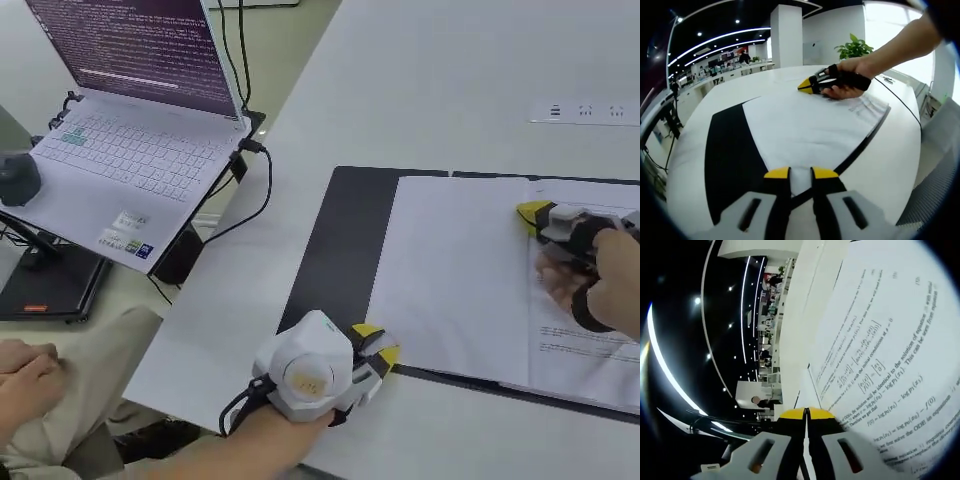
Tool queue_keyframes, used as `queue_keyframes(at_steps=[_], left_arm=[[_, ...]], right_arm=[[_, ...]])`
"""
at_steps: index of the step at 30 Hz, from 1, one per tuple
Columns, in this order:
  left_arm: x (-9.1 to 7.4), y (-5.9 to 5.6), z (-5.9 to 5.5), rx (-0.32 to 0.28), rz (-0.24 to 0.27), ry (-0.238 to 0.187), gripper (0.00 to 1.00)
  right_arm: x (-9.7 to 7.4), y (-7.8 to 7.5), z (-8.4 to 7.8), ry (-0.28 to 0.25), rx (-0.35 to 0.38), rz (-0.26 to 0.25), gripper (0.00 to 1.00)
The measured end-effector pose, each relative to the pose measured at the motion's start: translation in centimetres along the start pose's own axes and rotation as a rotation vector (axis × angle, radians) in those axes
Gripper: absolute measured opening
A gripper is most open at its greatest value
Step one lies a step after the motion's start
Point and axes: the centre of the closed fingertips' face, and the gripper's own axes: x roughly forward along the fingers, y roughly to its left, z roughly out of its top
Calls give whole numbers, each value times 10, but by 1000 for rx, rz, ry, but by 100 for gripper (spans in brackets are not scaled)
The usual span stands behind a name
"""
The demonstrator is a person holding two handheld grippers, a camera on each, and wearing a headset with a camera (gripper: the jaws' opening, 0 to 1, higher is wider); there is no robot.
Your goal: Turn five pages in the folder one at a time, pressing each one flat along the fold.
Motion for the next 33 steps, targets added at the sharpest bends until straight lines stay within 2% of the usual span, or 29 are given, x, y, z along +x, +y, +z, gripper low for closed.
queue_keyframes(at_steps=[9, 21, 26, 33], left_arm=[[0, -1, 0, 5, 6, 0, 14], [0, -1, 0, 8, 9, -2, 14], [0, -1, 0, 11, 8, -1, 14], [0, -1, 0, 11, 8, 0, 14]], right_arm=[[13, 3, 14, -61, 46, 6, 0], [35, 8, 31, -108, 46, -12, 0], [41, 9, 42, -148, 73, -14, 0], [39, 10, 39, -135, 66, -16, 0]])
